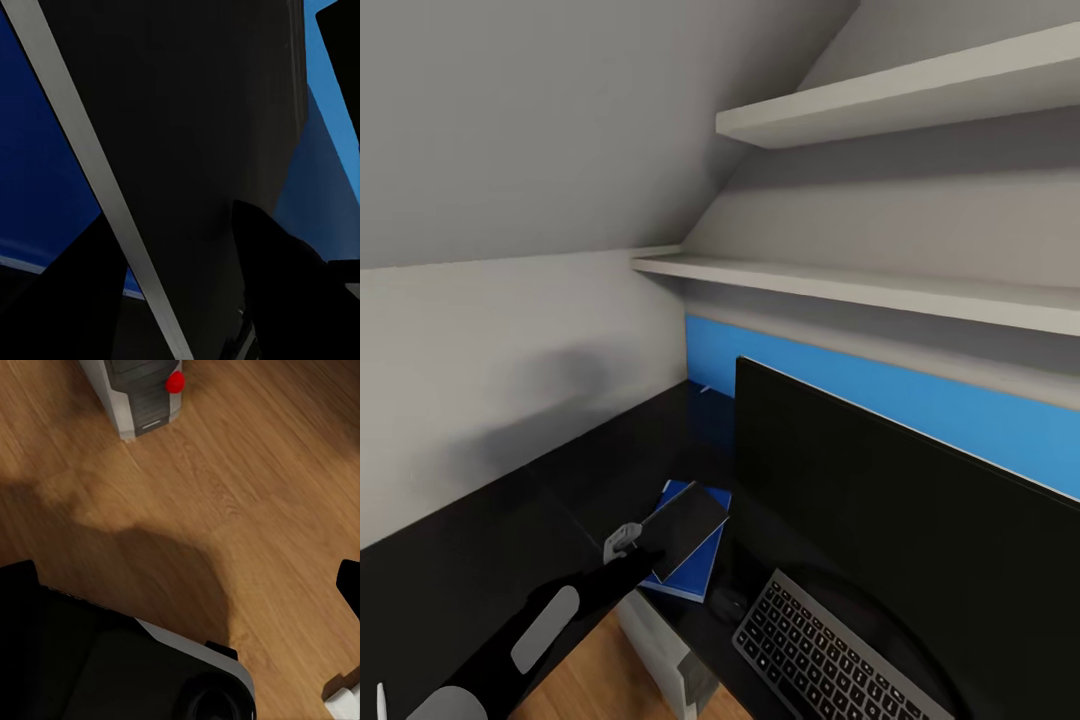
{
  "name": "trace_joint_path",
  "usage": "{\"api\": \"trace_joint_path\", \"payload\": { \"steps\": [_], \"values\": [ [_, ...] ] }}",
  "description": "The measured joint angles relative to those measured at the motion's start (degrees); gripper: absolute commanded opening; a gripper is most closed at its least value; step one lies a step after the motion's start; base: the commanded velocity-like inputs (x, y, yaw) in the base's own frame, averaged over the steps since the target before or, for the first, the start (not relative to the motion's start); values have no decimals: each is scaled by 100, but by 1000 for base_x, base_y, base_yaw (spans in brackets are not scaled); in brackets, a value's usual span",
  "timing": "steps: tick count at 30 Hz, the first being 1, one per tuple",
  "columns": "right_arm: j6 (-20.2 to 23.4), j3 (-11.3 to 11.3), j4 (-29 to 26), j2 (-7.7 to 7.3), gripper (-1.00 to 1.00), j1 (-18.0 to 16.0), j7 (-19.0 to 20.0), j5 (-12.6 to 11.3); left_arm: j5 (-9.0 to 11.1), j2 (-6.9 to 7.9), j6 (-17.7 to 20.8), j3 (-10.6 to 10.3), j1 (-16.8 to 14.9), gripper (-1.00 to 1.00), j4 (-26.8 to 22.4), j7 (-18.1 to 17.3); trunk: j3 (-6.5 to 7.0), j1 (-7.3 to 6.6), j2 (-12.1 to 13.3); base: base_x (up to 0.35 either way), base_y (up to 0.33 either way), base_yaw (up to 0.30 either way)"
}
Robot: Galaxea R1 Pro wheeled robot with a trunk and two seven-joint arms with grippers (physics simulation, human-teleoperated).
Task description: In the bedroom, organize the workspace by keeping the computer under the desk, ensuring the monitor is on the desk, placing the keyboard on the desk next to the monitor, placing the mouse on the desk next to the keyboard, moving the folder from the swivel chair onto the desk next to the mouse, stacking the notebook on top of the folder with the pen on top of the notebook, and positioning the swivel chair next to the desk.
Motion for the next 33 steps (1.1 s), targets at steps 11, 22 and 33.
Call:
{"api": "trace_joint_path", "payload": {
  "steps": [11, 22, 33],
  "values": [
    [0, 9, -1, 3, 100, 0, 0, 1, 0, 1, 1, 12, 0, -100, -1, -1, -180, 220, -403, 0, 0, 0],
    [0, 9, 0, 2, 100, 0, 0, 0, -1, 1, 1, 6, 0, -100, -5, -1, -180, 220, -403, 0, 0, 0],
    [0, 7, 0, 0, 100, 0, 0, 0, -11, 1, 1, 11, 0, -100, -6, -1, -180, 220, -403, 0, 0, 0]
  ]
}}
